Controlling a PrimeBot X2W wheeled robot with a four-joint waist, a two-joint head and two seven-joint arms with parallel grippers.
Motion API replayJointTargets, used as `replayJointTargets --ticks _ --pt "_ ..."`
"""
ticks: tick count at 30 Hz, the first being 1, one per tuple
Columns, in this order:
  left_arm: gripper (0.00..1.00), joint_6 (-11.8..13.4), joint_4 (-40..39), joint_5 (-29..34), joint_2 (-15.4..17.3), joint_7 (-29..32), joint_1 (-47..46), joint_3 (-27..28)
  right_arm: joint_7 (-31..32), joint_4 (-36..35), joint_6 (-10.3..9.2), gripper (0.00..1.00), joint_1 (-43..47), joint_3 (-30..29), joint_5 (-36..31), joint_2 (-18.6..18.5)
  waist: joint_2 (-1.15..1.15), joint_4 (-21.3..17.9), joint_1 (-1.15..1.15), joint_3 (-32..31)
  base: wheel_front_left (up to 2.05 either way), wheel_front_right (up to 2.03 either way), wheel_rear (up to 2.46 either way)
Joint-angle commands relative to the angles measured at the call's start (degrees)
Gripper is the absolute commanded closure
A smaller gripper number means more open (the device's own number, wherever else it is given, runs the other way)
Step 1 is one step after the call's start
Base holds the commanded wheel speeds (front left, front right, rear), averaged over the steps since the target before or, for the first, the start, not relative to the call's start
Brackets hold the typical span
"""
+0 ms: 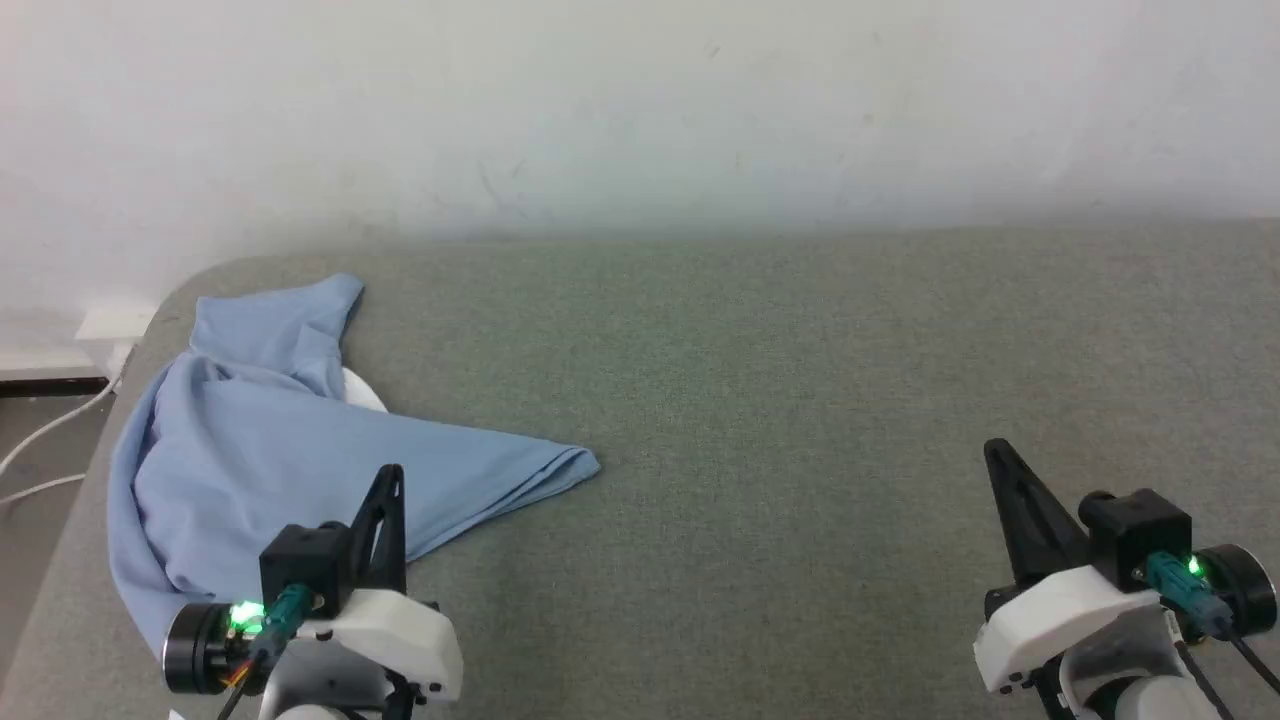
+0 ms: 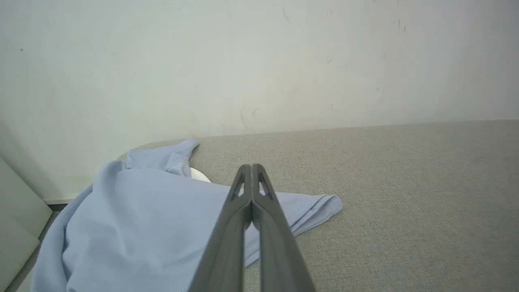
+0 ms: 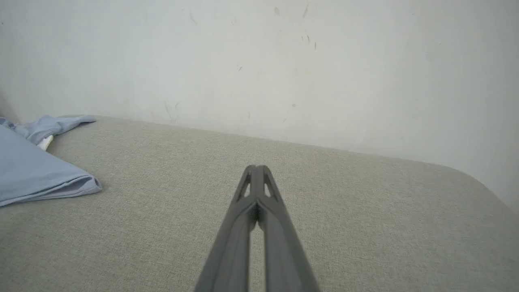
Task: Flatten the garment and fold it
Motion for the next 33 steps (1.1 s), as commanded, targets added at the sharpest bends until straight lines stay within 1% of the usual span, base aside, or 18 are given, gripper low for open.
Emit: replayJointTargets --ticks 1,10,11,23,33 --pt "1.00 0.36 -0.25 0.37 -0.13 0.01 -0.76 0.21 0.03 0.07 -0.12 1.00 -0.85 0.01 -0.42 0.19 0.00 0.00 0.00 0.00 0.00 0.00 0.00" --pt "1.00 0.36 -0.25 0.37 -0.13 0.01 -0.76 0.21 0.03 0.07 -0.12 1.00 -0.85 0.01 -0.42 0.19 0.00 0.00 0.00 0.00 0.00 0.00 0.00" --pt "0.00 -0.01 0.01 0.00 0.00 -0.01 0.01 -0.01 0.00 0.00 0.00 0.00 0.01 0.01 0.01 0.00 0.00 0.00 0.00 0.00 0.00 0.00 0.00" --pt "0.00 -0.01 0.09 -1.48 0.00 -1.40 -0.31 -0.55 -1.38 0.05 -0.01 0.00 0.29 -0.45 1.38 0.01 0.00 0.57 0.00 -0.01 0.00 0.00 0.00" --pt "0.00 0.17 -0.24 -3.14 -0.01 -2.59 -0.51 -0.27 -2.58 -0.56 -0.02 0.00 0.83 -0.82 2.19 0.02 0.00 3.83 0.00 -0.38 0.00 0.00 0.00"
